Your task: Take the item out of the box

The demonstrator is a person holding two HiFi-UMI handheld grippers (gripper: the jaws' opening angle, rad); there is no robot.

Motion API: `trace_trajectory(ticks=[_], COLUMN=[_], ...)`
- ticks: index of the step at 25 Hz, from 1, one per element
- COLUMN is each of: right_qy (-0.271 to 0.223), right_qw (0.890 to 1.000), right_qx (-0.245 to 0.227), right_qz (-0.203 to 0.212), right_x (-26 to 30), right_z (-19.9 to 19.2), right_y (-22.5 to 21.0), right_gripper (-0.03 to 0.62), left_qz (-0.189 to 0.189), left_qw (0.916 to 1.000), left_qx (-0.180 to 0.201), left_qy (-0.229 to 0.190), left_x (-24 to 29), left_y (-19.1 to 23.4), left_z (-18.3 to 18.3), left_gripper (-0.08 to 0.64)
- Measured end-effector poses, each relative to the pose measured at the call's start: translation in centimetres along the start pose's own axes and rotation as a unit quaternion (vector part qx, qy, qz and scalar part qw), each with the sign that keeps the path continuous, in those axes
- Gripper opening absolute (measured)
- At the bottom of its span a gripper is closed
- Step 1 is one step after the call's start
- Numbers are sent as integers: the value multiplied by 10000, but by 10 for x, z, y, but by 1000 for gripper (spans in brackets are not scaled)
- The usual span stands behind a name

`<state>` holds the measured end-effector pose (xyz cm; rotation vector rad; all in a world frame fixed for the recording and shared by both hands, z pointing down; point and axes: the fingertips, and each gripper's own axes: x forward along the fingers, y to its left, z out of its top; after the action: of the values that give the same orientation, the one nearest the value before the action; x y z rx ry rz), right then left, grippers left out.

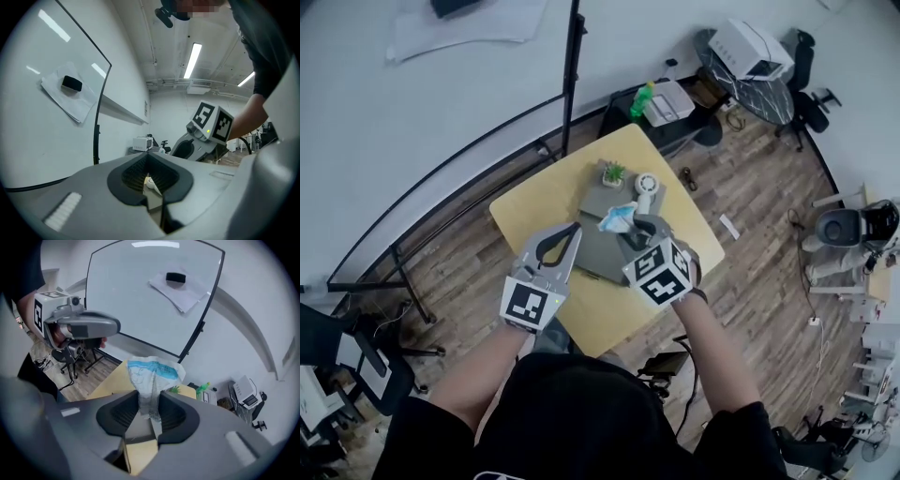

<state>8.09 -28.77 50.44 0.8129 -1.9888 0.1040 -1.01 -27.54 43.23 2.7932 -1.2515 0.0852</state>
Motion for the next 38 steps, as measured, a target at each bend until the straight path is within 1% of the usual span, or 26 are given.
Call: trace_trajectory(ticks=[1,3,4,5,7,8,11,15,18,21,23,24,26,31,33,38], right_qy=[-135,-427,-566,-694,-942,-1067,-1476,-2034,-2379,-2713,-2926,-3040,-3265,-3797,-3855,-3878], right_qw=[9999,9986,9975,9962,9928,9906,9818,9666,9538,9400,9308,9261,9169,8910,8860,8809], right_qx=[1,15,34,63,156,206,325,515,680,908,1037,1122,1306,1459,1543,1712], right_qz=[-101,-311,-414,-517,-726,-832,-1147,-1473,-1706,-1857,-1931,-1932,-1887,-2016,-2062,-2106], right_x=[-10,-28,-36,-45,-63,-71,-95,-123,-138,-149,-156,-158,-163,-177,-178,-179], right_z=[5,16,20,23,27,29,35,39,39,35,32,31,29,31,29,28], right_y=[-1,-5,-6,-7,-9,-10,-15,-18,-18,-14,-13,-13,-11,-9,-11,-20], right_gripper=[135,135,135,135,135,133,133,133,133,133,133,133,133,133,133,133], left_qz=[-33,-125,-163,-183,-192,-204,-304,-334,-378,-418,-468,-489,-501,-472,-499,-490], left_qw=[10000,9990,9985,9985,9994,9994,9982,9980,9970,9981,9972,9966,9962,9975,9972,9969], left_qx=[81,407,503,475,244,201,408,389,537,277,379,459,495,254,216,243], left_qy=[-35,-130,-172,-194,-177,-179,-313,-373,-404,-347,-438,-480,-505,-462,-503,-560], left_x=[2,5,7,8,8,9,11,12,15,16,18,18,18,16,15,12], left_y=[-2,-5,-7,-9,-15,-17,-22,-29,-35,-42,-44,-45,-46,-46,-46,-44], left_z=[4,12,16,18,21,24,34,44,50,49,52,53,53,56,59,66], left_gripper=[0,0,0,0,0,0,0,0,0,0,0,0,0,0,0,0])
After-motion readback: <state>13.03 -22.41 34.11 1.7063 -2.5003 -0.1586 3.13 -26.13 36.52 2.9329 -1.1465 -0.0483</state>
